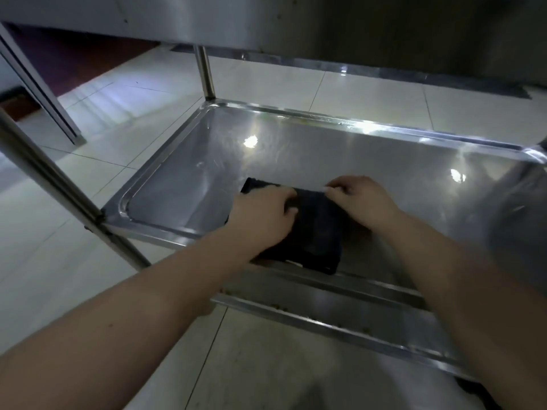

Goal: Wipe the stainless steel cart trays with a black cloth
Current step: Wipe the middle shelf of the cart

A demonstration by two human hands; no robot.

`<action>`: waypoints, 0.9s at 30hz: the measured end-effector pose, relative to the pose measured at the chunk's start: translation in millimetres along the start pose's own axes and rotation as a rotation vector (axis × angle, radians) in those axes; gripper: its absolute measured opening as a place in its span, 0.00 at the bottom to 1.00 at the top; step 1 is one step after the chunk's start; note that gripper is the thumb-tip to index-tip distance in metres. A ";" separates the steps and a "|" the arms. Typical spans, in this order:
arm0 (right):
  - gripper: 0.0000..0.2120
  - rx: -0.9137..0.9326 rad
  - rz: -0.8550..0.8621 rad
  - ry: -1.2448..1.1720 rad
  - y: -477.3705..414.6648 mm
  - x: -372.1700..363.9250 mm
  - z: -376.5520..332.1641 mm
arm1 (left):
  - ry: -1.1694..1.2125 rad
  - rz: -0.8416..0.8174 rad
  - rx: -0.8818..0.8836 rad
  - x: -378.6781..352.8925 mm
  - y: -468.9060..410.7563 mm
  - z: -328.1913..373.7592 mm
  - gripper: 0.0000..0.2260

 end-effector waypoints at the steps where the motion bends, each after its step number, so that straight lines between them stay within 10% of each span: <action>1: 0.12 0.022 -0.044 0.079 5.1 -6.8 -5.7 | -0.027 0.096 0.003 5.6 -8.4 -4.7 0.16; 8: 0.11 -0.144 0.097 0.089 23.7 -33.7 -30.7 | -0.083 -0.050 -0.091 -14.3 -29.3 -23.5 0.15; 20: 0.10 0.209 0.422 -0.323 103.7 27.6 -90.2 | 0.054 0.644 -0.322 61.1 60.6 -9.2 0.05; 27: 0.13 0.296 0.411 -0.499 170.6 36.8 -104.7 | 0.062 0.709 -0.370 67.4 143.5 10.5 0.08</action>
Point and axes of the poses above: each hand's wrist, its own y-axis away from the middle knuckle, its own x-axis out of the back of the hand, z = x × y, the point moved 2 cm from there along -y, towards the middle knuckle, and after that the axes turned 4 degrees about x, right-handed, at the moved point
